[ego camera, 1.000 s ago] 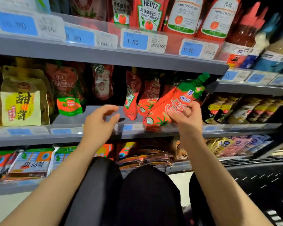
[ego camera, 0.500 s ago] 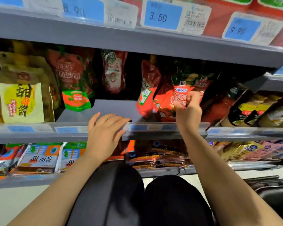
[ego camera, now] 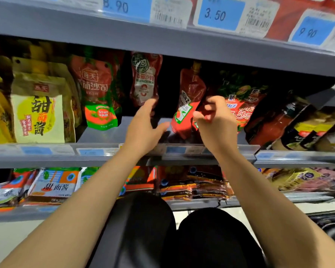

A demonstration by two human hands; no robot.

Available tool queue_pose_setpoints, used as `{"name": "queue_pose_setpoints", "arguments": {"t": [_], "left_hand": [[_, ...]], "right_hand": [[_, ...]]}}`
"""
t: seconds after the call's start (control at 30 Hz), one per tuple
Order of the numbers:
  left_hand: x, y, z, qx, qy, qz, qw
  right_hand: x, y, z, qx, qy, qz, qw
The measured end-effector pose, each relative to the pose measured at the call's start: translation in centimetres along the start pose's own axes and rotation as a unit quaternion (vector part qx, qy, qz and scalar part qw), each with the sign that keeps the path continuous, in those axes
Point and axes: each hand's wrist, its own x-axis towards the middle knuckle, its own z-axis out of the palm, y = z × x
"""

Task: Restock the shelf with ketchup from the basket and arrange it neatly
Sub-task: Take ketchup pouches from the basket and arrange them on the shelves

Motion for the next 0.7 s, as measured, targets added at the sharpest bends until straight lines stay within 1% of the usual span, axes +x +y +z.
{"name": "queue_pose_setpoints", "arguments": {"t": [0.03, 0.07, 0.13, 0.17, 0.23, 0.27, 0.3, 0.37, 0.4, 0.43, 0.5, 0.53, 0.57, 0.63, 0.7], "left_hand": [[1.6, 0.8, 0.4, -0.044, -0.030, -0.035, 0.998], [3.1, 1.4, 1.0, -0.069, -0.060, -0.053, 0.994], [4.9, 1.7, 2.7, -0.093, -0.125, -0.049, 0.987], [5.4, 1.3, 3.7, -0.128, -0.143, -0.039, 0.981], [5.9, 0.7, 5.3, -0.234, -0.141, -0.060, 0.960], [6.0, 0.4, 5.7, -0.258, -0.124, -0.062, 0.956], [6.1, 0.2, 5.9, -0.241, -0.104, -0.056, 0.963], [6.2, 0.1, 6.2, -0.144, -0.073, -0.030, 0.986], [6.2, 0.1, 6.2, -0.089, -0.050, -0.035, 0.994], [6.3, 0.3, 6.3, -0.042, -0.018, -0.062, 0.997], [6.3, 1.3, 6.2, 0.020, 0.045, -0.130, 0.990], [6.6, 1.3, 6.6, 0.025, 0.072, -0.158, 0.985], [6.9, 1.4, 6.9, 0.043, 0.080, -0.170, 0.981], [7.2, 1.7, 7.1, 0.097, 0.073, -0.155, 0.981], [7.6, 2.0, 7.4, 0.092, 0.041, -0.163, 0.981]], "right_hand": [[-0.3, 0.0, -0.7, -0.005, -0.020, -0.015, 1.000], [-0.8, 0.2, -1.4, -0.017, -0.048, -0.030, 0.998], [-2.0, 0.8, -2.9, -0.044, -0.115, -0.037, 0.992], [-2.6, 1.3, -3.5, -0.051, -0.146, -0.031, 0.987], [-3.3, 2.5, -4.6, -0.062, -0.177, -0.018, 0.982], [-3.5, 3.1, -5.0, -0.069, -0.180, -0.015, 0.981], [-3.5, 3.6, -5.2, -0.074, -0.180, -0.012, 0.981], [-3.5, 4.5, -5.4, -0.075, -0.185, 0.004, 0.980], [-3.5, 4.8, -5.4, -0.075, -0.190, 0.008, 0.979], [-3.5, 5.0, -5.3, -0.073, -0.197, 0.009, 0.978], [-3.7, 5.5, -5.1, -0.067, -0.214, 0.005, 0.975], [-3.8, 5.7, -5.1, -0.064, -0.222, 0.001, 0.973], [-3.9, 6.0, -5.0, -0.062, -0.228, 0.001, 0.972], [-3.9, 6.6, -5.0, -0.061, -0.236, 0.008, 0.970], [-3.9, 7.0, -5.1, -0.063, -0.241, 0.016, 0.968]]}}
